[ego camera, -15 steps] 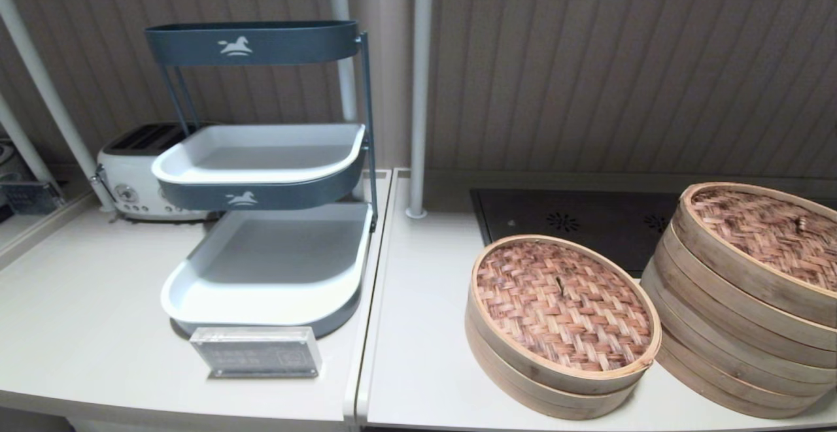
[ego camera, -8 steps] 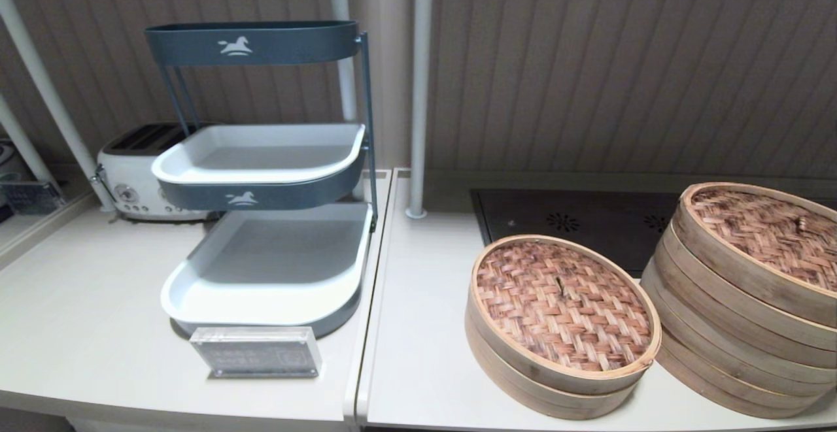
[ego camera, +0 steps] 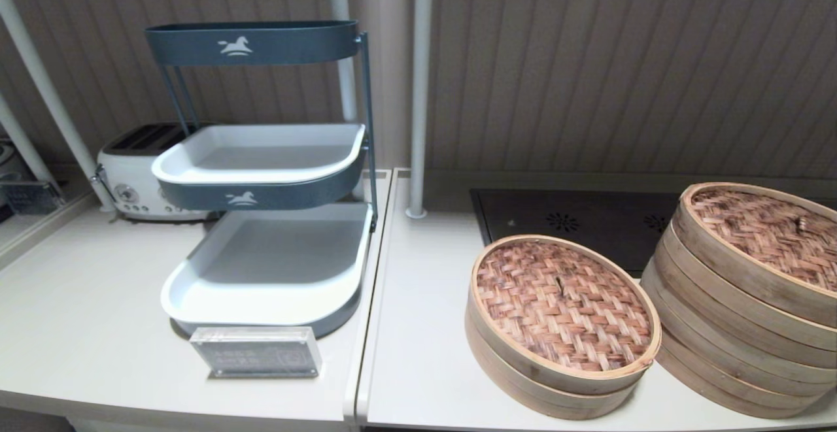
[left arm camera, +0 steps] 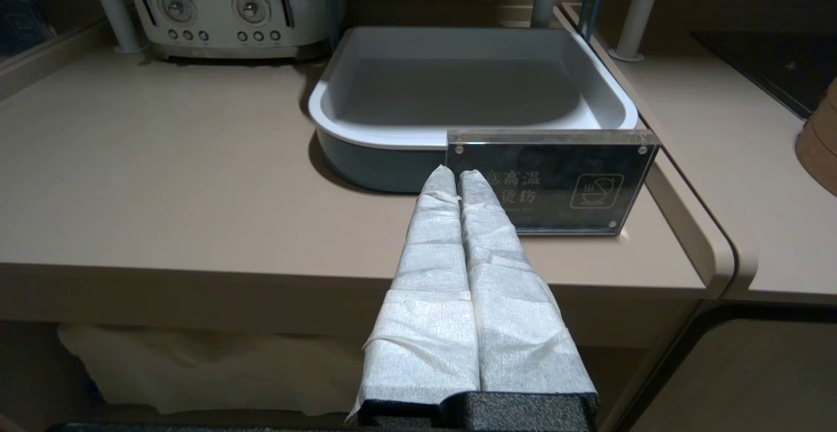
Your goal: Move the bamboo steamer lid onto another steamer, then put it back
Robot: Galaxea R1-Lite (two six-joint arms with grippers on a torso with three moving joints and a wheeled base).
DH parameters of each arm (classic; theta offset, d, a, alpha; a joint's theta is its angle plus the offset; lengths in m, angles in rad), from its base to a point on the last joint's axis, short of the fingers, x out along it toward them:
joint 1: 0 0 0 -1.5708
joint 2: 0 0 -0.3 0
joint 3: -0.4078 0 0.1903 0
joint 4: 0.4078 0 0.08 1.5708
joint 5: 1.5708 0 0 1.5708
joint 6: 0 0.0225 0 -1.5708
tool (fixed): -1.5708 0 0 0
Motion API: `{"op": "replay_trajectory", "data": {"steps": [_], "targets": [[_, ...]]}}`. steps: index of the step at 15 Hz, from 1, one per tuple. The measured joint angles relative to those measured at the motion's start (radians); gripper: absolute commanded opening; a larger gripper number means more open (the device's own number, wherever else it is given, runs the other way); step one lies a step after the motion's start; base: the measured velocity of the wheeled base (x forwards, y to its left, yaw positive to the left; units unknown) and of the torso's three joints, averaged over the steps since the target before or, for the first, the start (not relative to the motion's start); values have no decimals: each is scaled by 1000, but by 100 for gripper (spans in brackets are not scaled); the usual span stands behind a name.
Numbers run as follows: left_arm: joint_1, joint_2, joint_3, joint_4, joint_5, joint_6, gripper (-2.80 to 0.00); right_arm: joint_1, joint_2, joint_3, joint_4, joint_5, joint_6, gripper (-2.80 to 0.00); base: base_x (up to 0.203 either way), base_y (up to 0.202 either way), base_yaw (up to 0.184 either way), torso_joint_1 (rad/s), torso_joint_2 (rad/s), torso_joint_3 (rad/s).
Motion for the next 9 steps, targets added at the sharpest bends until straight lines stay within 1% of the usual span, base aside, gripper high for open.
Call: {"op": "replay_trajectory", "data": {"steps": [9], "targets": [[0, 0, 0, -1, 0, 0, -280, 0, 0, 0, 0, 0, 1, -280, 0, 0, 0, 0, 0, 0]]}}
